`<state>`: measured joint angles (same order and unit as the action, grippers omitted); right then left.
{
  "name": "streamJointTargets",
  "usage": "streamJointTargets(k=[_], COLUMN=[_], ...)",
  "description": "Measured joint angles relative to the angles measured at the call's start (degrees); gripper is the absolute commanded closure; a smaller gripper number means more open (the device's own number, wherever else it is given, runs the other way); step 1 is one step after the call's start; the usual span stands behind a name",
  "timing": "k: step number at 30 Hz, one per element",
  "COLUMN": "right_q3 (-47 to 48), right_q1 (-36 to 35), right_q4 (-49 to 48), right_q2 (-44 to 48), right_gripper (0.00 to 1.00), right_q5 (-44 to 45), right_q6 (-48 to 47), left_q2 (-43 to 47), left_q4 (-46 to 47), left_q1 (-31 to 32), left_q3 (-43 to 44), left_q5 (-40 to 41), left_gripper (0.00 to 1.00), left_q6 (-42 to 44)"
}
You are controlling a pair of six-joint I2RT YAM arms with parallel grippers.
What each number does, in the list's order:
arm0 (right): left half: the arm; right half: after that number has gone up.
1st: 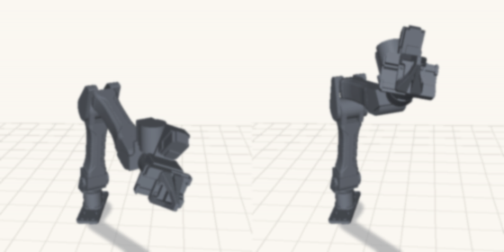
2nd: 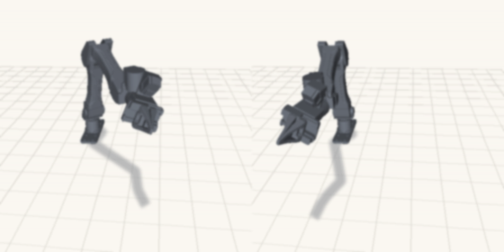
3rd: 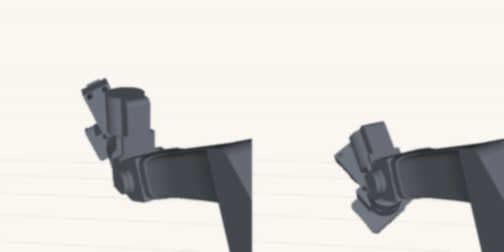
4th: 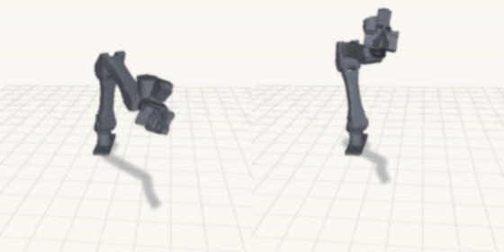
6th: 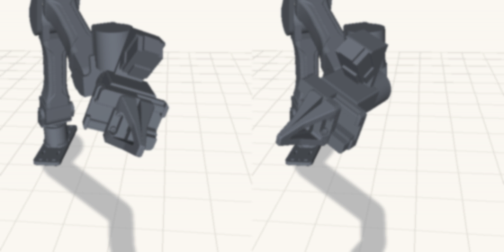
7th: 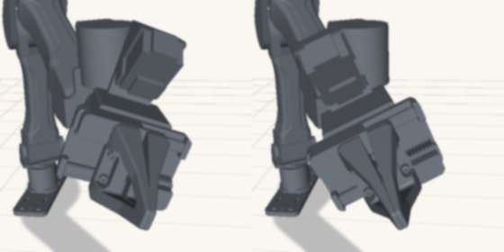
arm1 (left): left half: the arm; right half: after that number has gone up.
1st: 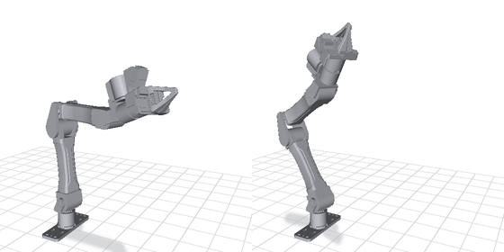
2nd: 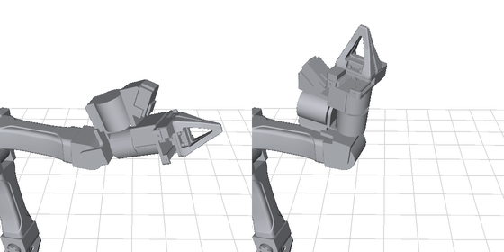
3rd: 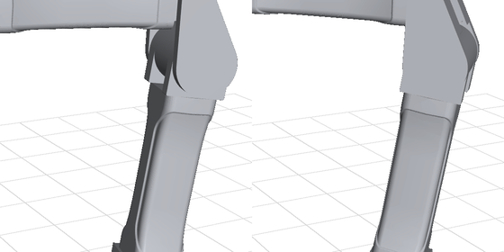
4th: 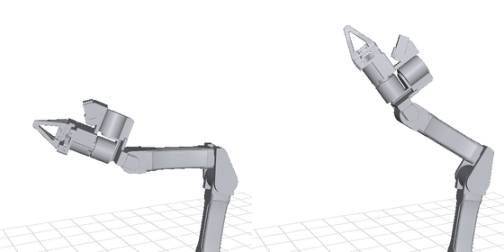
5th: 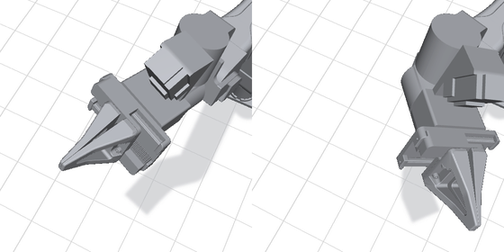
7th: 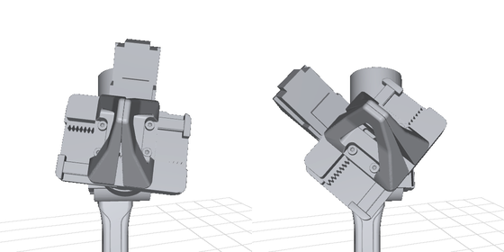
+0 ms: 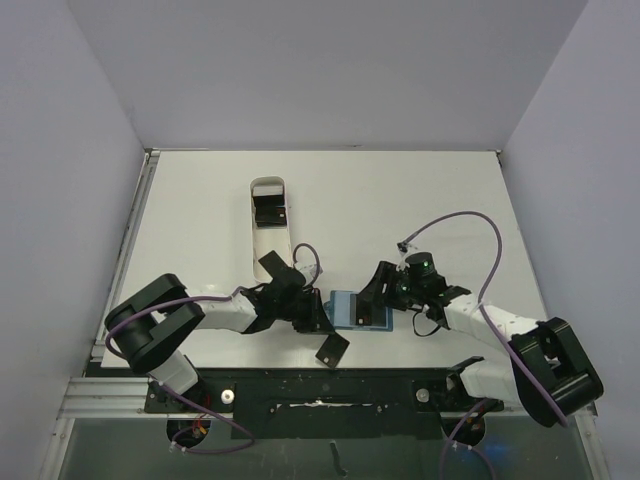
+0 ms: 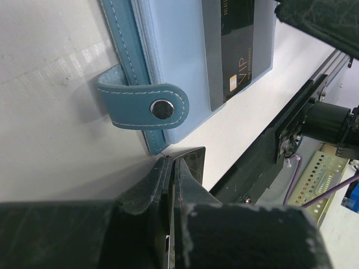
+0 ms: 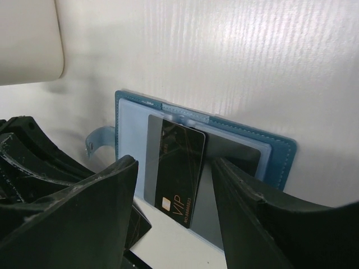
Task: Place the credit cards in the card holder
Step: Insert the credit card into the card holder.
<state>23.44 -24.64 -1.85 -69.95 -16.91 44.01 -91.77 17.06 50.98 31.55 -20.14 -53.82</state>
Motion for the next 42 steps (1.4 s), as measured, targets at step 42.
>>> streamJointTargets(k=[42], right_q3=[-5.27], right_q1=[-3.74], right_q4=[-15.23], right_q2=[-4.92], right_gripper=[0.58], right_q5=[-2.62], right_q6=[12.44], left_q2=[-5.62], left_q4=[6.4], left_q1=[2.21], left_q3=[2.19], left_q5=[-1.79], left_gripper=[1.0], left_q6=[0.42])
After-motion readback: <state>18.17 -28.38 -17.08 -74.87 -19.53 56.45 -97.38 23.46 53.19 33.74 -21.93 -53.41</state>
